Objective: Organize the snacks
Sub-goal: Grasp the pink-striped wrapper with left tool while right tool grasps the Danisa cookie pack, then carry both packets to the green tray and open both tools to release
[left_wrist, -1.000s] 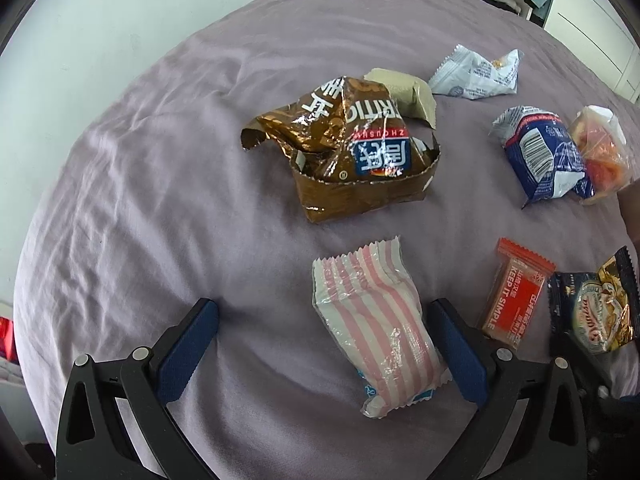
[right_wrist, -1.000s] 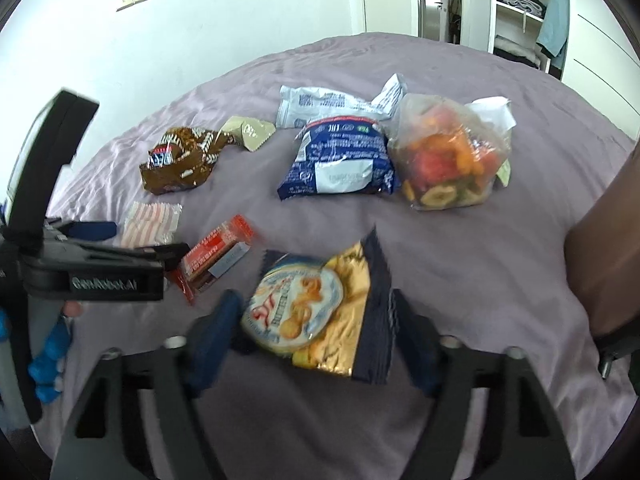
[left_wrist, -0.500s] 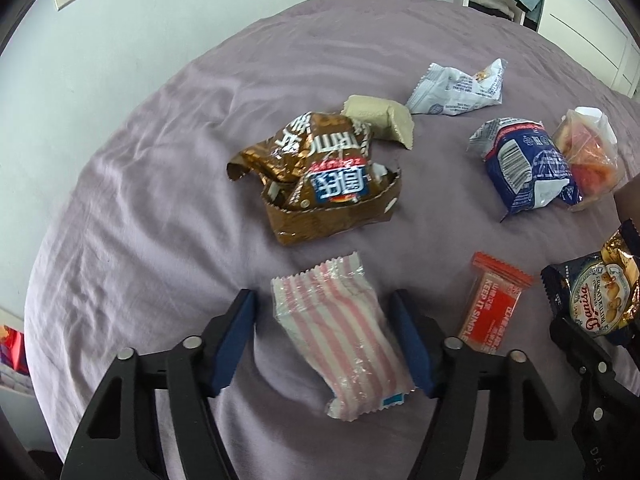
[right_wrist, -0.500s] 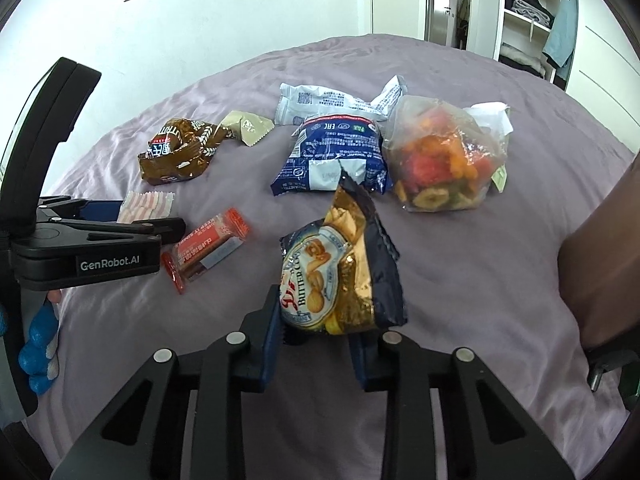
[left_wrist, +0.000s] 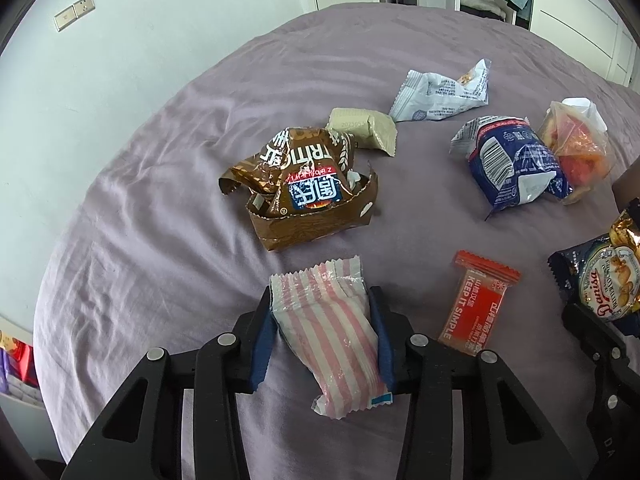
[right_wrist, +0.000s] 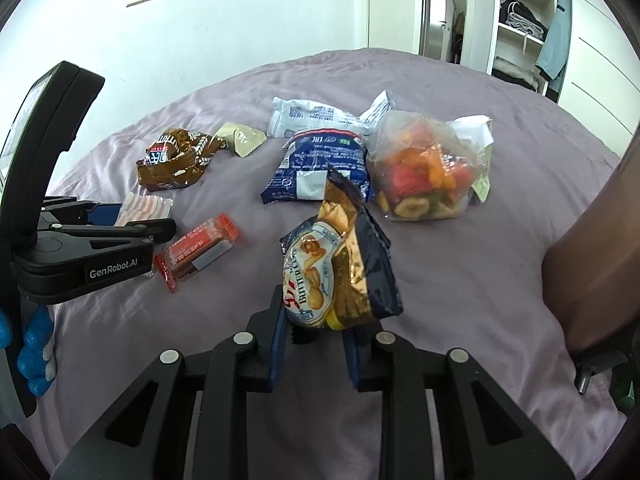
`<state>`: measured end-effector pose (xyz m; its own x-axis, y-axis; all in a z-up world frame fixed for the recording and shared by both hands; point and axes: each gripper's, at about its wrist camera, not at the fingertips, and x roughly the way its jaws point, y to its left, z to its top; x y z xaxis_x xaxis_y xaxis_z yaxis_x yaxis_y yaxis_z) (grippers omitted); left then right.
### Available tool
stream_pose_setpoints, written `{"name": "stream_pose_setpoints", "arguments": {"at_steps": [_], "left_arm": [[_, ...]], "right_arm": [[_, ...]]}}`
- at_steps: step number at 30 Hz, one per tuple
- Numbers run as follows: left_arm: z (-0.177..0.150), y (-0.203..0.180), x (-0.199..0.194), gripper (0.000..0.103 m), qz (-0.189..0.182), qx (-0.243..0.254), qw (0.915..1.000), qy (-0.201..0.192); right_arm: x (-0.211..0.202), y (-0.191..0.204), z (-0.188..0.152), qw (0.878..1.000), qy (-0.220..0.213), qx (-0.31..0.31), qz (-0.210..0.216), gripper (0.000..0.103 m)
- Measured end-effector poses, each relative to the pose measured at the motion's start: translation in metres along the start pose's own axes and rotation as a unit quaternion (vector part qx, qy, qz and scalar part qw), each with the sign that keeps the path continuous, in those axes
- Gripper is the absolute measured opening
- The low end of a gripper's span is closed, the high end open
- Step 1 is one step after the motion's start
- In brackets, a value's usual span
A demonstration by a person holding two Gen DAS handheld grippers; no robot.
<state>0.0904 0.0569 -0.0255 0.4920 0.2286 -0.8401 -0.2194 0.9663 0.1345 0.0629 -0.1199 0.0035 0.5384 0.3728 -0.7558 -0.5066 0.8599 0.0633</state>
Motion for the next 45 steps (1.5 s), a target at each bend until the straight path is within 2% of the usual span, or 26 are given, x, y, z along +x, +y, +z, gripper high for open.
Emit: {"name": "stream_pose_setpoints", "arguments": {"at_steps": [2,10,16,24,30,33,36,39,43,45], "left_arm": [[-0.002,0.002,-0.004,0.028,-0.006,-0.008,0.9999,-0.005],[-0.003,0.014,-0.014,0.026,-0.035,-0.038,0.9986,-0.015],[-0.003,0.022,-0.017,0.025,-0.049,-0.048,0.9975,-0.019],[-0.005,0.037,-0.045,0.025,-0.081,-0.054,0.9947,-0.033],[-0.011,0.014,-0.095,0.025,-0.13,-0.01,0.9902,-0.05],[-0.02,-0.021,-0.124,0.025,-0.181,0.029,0.982,-0.047],[-0.033,-0.068,-0.153,0.025,-0.236,0.08,0.9674,-0.046],[-0.043,-0.127,-0.181,0.025,-0.294,0.133,0.9455,-0.04],[-0.048,-0.214,-0.217,0.025,-0.36,0.2,0.9103,-0.04],[-0.047,-0.246,-0.23,0.025,-0.378,0.215,0.8993,-0.044]], "right_arm": [[-0.001,-0.004,-0.001,1.0,-0.003,0.008,0.006,0.014],[-0.008,-0.021,-0.005,0.996,-0.018,0.055,0.06,0.013],[-0.016,-0.019,-0.004,0.994,-0.03,0.062,0.085,0.013],[-0.052,-0.007,-0.003,0.992,-0.049,0.068,0.096,0.013],[-0.1,-0.025,-0.032,0.992,-0.049,0.097,0.068,0.013],[-0.131,-0.046,-0.056,0.992,-0.044,0.115,0.032,0.013],[-0.163,-0.073,-0.081,0.989,-0.041,0.139,-0.009,0.013],[-0.196,-0.107,-0.107,0.983,-0.04,0.169,-0.054,0.013],[-0.235,-0.16,-0.135,0.971,-0.046,0.2,-0.123,0.013],[-0.247,-0.187,-0.141,0.964,-0.049,0.21,-0.154,0.013]]}}
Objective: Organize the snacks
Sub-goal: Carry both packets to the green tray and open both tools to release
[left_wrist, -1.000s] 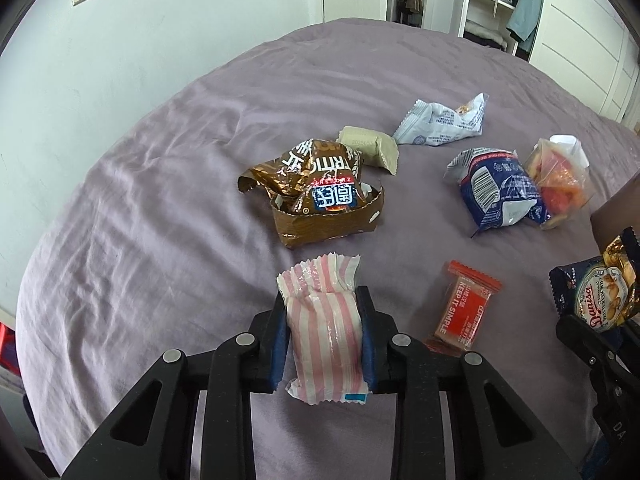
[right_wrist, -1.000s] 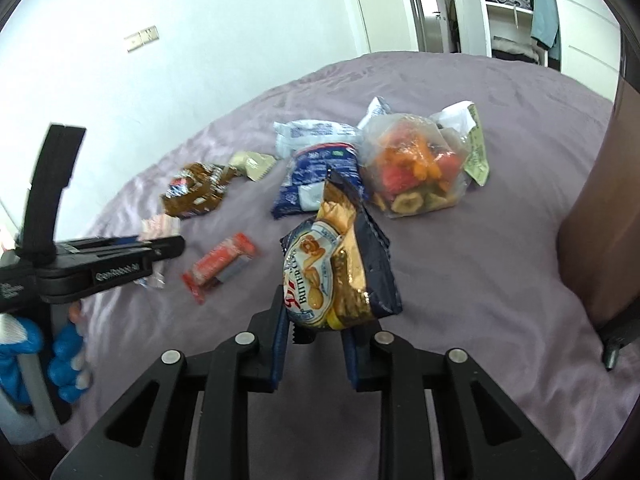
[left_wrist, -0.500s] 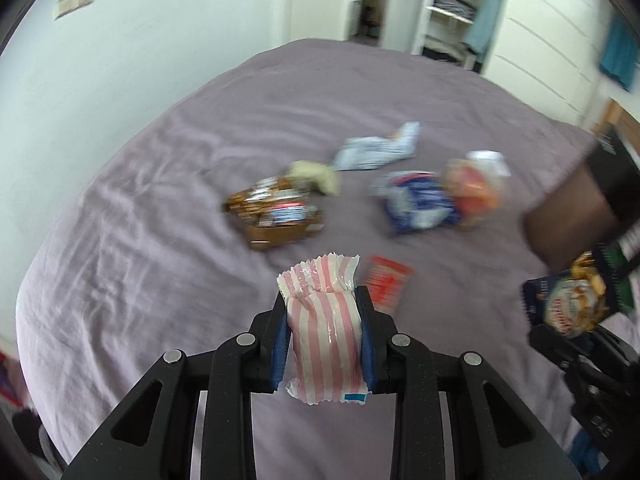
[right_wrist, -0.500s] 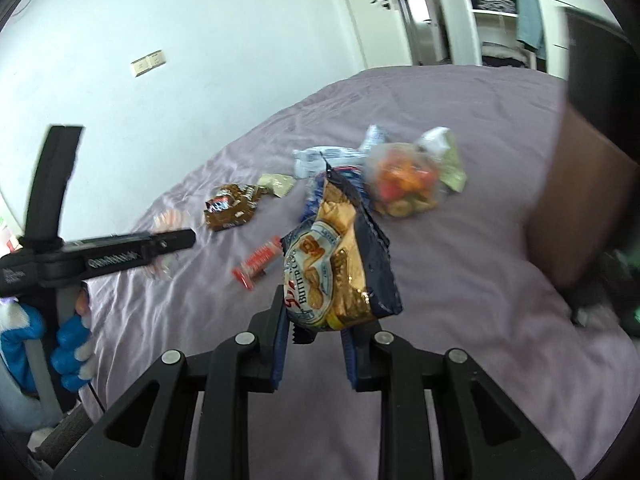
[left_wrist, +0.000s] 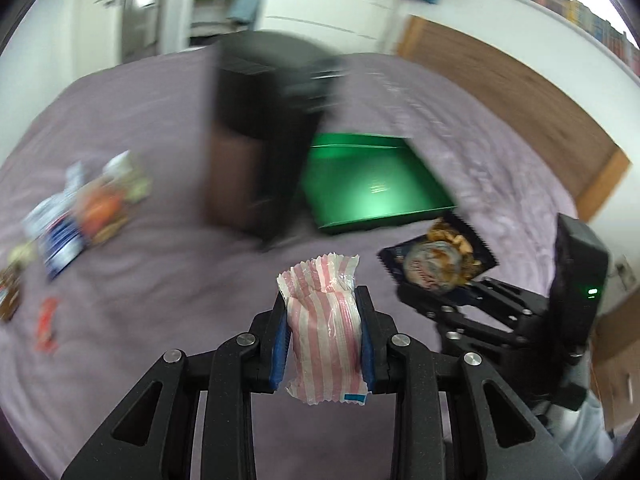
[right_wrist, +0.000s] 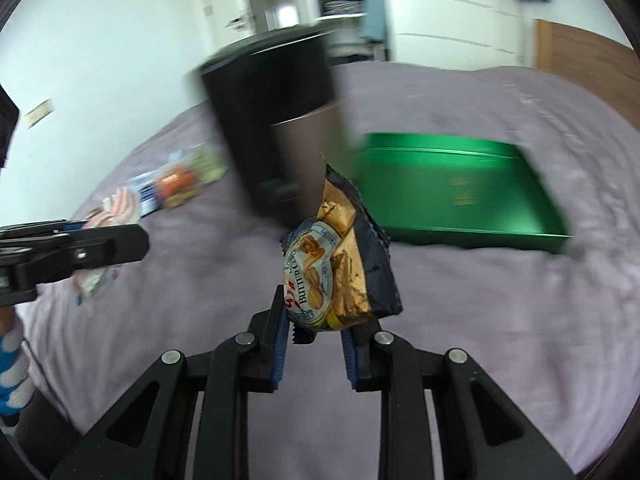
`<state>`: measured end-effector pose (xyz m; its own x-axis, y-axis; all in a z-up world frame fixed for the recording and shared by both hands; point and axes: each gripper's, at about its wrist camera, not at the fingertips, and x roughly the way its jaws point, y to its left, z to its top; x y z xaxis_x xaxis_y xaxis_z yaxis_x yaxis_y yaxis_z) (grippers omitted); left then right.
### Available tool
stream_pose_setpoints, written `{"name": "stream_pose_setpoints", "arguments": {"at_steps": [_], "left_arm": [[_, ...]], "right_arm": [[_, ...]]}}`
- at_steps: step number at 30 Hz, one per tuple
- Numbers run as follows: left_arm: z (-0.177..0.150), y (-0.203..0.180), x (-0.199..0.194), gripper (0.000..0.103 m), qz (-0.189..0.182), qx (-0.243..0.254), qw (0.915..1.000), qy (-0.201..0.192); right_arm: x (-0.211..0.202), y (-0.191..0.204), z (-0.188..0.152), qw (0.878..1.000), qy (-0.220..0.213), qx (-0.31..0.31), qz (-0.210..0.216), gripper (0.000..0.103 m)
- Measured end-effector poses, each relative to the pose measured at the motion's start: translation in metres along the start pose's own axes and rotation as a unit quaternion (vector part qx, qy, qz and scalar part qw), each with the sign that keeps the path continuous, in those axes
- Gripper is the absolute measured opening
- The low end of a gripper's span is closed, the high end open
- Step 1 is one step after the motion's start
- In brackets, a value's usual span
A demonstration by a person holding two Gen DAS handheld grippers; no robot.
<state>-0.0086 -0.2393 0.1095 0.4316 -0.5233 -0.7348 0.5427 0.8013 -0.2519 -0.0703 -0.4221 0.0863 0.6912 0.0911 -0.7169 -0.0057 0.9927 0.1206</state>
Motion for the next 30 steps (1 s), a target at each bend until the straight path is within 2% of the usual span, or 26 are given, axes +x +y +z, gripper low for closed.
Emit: {"name": "stream_pose_setpoints", "arguments": {"at_steps": [4,8,13,19,23,30], "left_arm": [[0.042,-0.05,0.04,0.025,-0.021,0.031,0.9993,-0.007],[0.083,-0.076,0.093,0.025,-0.006,0.049,0.9987,-0.01],[0.108,-0.076,0.158,0.025,0.034,0.052,0.9981,0.001],[0.116,-0.06,0.224,0.025,0.072,0.042,0.9965,0.01],[0.11,-0.049,0.242,0.025,0.078,0.036,0.9962,0.015],[0.104,-0.048,0.252,0.026,0.087,0.042,0.9953,0.011]], "right_arm": [[0.011,-0.05,0.024,0.999,-0.017,0.015,-0.047,0.013],[0.04,-0.092,0.05,0.996,-0.034,0.026,-0.078,0.013],[0.084,-0.138,0.068,0.992,-0.041,0.037,-0.11,0.013],[0.131,-0.182,0.067,0.99,-0.027,0.048,-0.127,0.013],[0.15,-0.192,0.059,0.99,-0.02,0.05,-0.13,0.013],[0.156,-0.191,0.052,0.99,-0.026,0.044,-0.129,0.017]]}}
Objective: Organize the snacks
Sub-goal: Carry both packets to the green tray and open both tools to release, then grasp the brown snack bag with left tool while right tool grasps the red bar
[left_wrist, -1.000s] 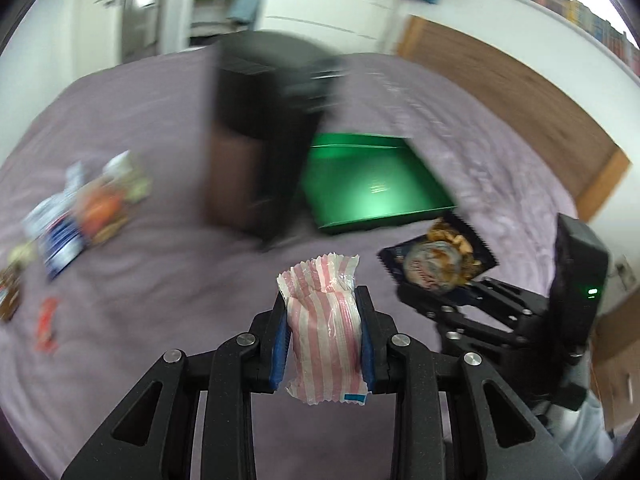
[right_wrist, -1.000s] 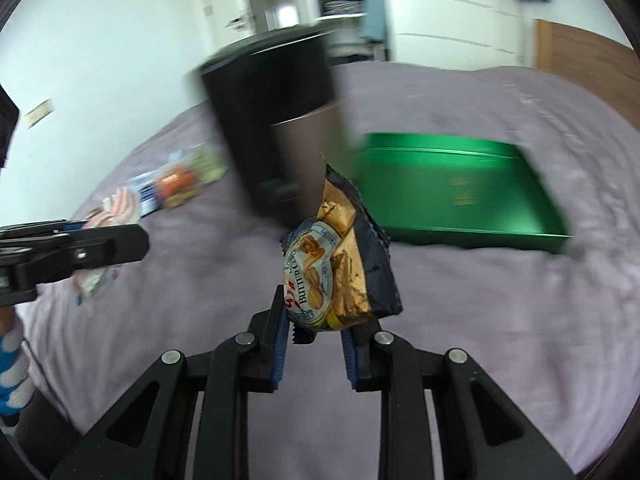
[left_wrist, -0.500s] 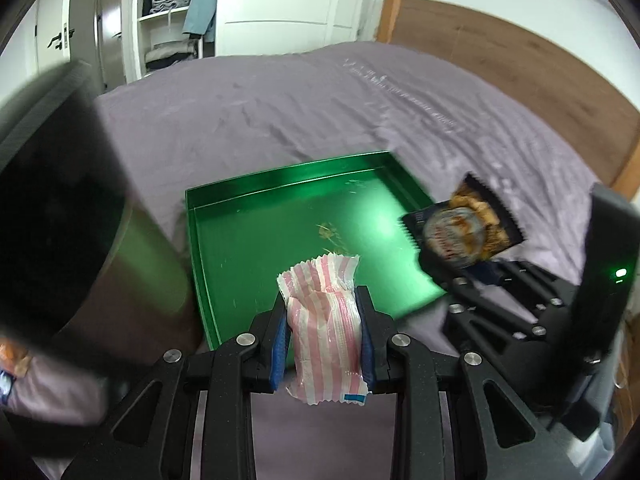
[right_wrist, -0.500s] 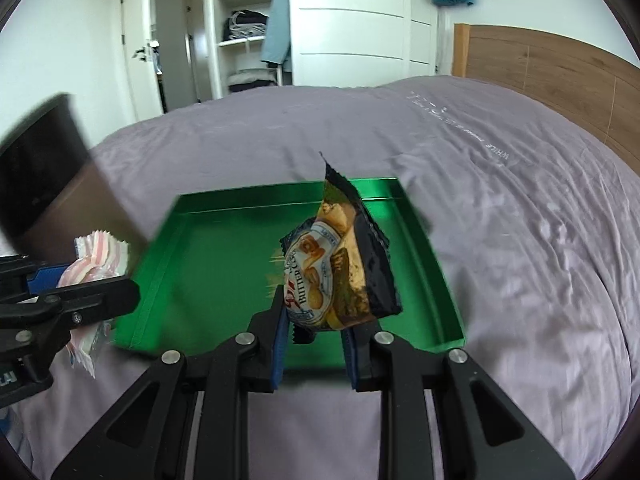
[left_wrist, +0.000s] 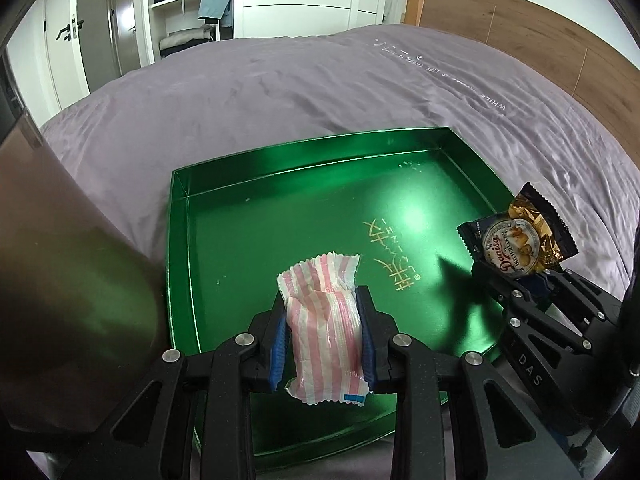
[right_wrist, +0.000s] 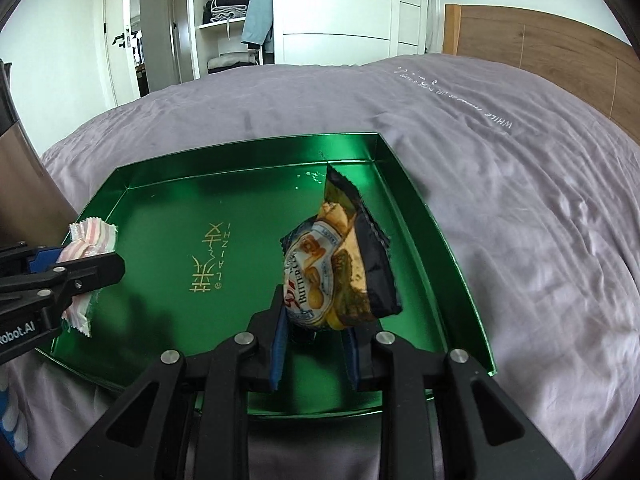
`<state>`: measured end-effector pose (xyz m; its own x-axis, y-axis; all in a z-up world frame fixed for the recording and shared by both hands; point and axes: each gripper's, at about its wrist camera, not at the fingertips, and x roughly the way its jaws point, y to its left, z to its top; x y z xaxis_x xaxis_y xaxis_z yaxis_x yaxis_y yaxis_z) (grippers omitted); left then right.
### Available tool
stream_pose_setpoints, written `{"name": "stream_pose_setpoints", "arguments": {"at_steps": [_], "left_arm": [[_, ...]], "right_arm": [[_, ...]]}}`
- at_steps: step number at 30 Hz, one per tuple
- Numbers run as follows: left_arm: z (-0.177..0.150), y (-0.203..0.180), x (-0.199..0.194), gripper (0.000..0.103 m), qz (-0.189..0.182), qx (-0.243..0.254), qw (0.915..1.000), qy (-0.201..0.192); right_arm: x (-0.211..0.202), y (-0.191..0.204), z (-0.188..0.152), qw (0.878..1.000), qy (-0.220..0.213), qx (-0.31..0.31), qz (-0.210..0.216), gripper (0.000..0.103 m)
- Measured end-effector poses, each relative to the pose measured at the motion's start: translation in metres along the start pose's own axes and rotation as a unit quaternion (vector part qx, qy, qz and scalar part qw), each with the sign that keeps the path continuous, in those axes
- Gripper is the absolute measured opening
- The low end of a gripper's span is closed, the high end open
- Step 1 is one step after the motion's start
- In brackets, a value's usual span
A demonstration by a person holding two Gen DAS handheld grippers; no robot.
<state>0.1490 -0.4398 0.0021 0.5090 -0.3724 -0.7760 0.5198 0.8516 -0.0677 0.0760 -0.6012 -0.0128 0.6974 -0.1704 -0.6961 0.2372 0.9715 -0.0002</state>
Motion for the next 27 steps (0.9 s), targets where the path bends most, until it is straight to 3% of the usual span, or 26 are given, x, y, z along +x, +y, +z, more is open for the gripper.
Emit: {"name": "stream_pose_setpoints", "arguments": {"at_steps": [5,8,10,12,14,16,20,27], "left_arm": [[-0.003,-0.005,0.008,0.028,0.006,0.005,1.0,0.001],[-0.003,-0.007,0.011,0.028,0.012,0.01,0.9999,-0.003],[-0.004,-0.009,0.011,0.03,0.017,0.016,0.9997,-0.007],[-0.004,-0.009,0.012,0.036,0.018,0.018,0.9997,-0.009],[-0.004,-0.009,0.01,0.038,0.014,0.015,0.9997,-0.012],[-0.004,-0.01,0.007,0.039,0.021,0.021,0.9993,-0.02],[-0.001,-0.016,-0.005,0.053,0.039,0.035,0.9978,-0.042],[-0.001,-0.028,-0.059,0.054,0.018,0.047,0.9957,-0.078]], "right_arm": [[-0.001,0.001,-0.003,1.0,0.0,0.001,0.002,0.018],[-0.001,0.001,-0.003,1.0,-0.004,0.001,0.002,0.028],[-0.002,0.001,-0.003,1.0,-0.007,0.002,0.002,0.071],[-0.003,0.001,-0.003,1.0,-0.007,0.003,0.002,0.086],[-0.004,0.001,-0.002,1.0,-0.009,0.004,0.002,0.089],[-0.006,0.001,-0.002,1.0,-0.013,0.005,0.004,0.103],[-0.02,-0.001,0.003,0.999,-0.033,0.012,0.004,0.103],[-0.082,-0.003,0.014,0.997,-0.075,0.011,-0.026,0.103]]}}
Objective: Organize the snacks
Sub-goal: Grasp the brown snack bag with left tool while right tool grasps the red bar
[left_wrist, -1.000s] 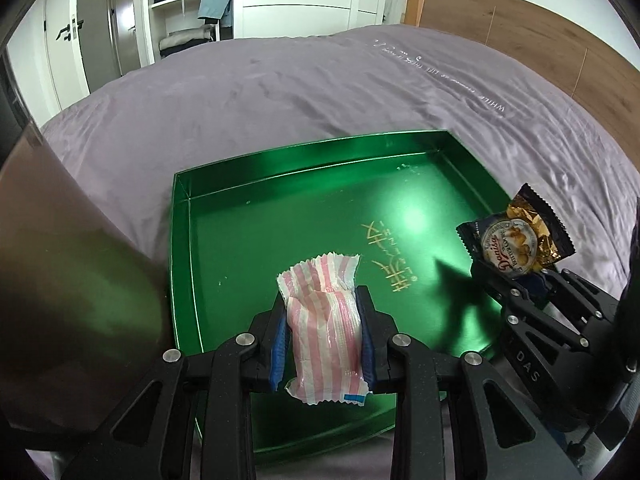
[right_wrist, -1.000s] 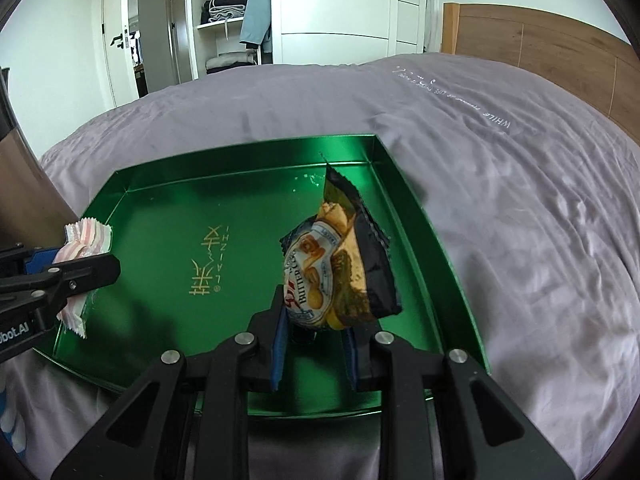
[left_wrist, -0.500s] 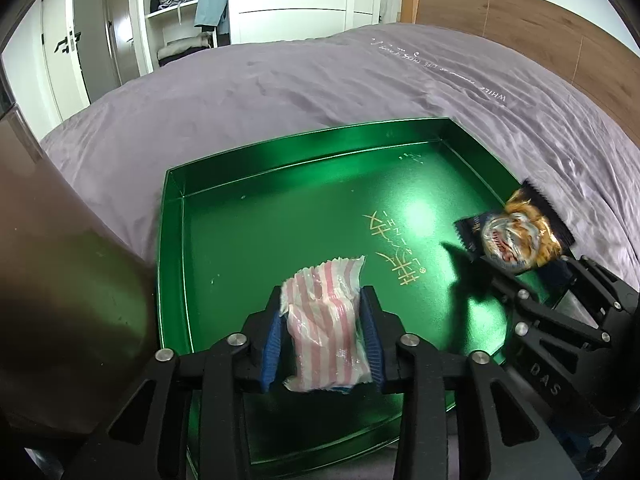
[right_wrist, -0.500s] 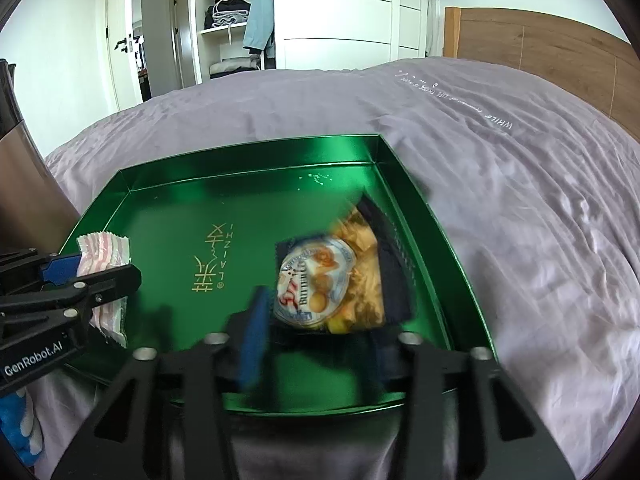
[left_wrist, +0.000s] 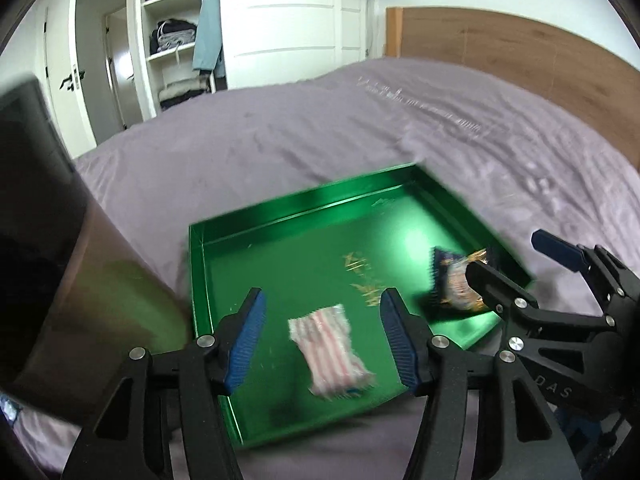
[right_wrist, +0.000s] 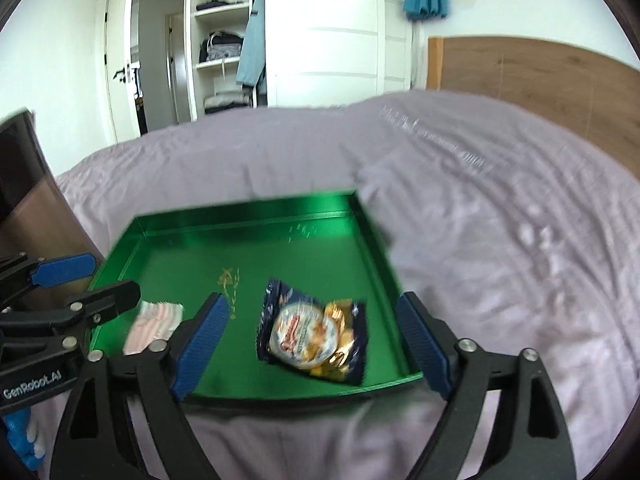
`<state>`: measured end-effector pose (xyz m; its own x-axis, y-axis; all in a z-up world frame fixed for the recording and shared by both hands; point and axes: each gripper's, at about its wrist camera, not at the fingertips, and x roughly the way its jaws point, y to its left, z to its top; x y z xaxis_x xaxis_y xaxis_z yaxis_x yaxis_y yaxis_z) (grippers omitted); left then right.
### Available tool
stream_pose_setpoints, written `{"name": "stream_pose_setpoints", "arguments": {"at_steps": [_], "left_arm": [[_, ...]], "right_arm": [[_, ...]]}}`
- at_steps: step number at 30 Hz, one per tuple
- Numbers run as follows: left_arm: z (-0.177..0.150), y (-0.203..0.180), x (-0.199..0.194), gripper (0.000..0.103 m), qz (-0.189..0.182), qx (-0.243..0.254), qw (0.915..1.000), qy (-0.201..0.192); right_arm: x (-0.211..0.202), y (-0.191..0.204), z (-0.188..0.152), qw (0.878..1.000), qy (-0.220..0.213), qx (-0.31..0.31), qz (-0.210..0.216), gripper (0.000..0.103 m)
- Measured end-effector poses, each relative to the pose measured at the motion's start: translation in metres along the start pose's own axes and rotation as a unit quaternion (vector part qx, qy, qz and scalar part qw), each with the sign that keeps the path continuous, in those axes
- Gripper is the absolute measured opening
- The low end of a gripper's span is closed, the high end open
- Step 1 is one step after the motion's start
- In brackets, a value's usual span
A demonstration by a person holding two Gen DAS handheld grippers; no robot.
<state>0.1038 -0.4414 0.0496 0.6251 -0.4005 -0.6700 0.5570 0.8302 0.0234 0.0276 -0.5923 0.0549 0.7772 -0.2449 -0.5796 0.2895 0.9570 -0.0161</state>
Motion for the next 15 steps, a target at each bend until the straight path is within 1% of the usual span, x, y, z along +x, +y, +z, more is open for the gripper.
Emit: {"name": "stream_pose_setpoints", "arguments": {"at_steps": [5,9,12,15], "left_arm": [[-0.006,-0.006,-0.055,0.055,-0.037,0.005,0.9992,-0.013],[-0.018,0.004,-0.102,0.055,-0.047,0.002,0.9987,-0.02],[-0.036,0.027,-0.139,0.056,-0.038,0.001,0.999,-0.024],[-0.059,0.069,-0.172,0.059,-0.009,-0.009,0.9996,-0.024]], "right_arm": [[-0.048,0.001,0.009,1.0,-0.001,-0.004,-0.014,0.103],[-0.092,0.02,0.007,1.0,-0.005,-0.017,-0.007,0.103],[-0.129,0.044,0.002,0.999,-0.013,-0.025,0.018,0.103],[-0.16,0.079,-0.006,0.998,-0.018,-0.041,0.051,0.103]]}}
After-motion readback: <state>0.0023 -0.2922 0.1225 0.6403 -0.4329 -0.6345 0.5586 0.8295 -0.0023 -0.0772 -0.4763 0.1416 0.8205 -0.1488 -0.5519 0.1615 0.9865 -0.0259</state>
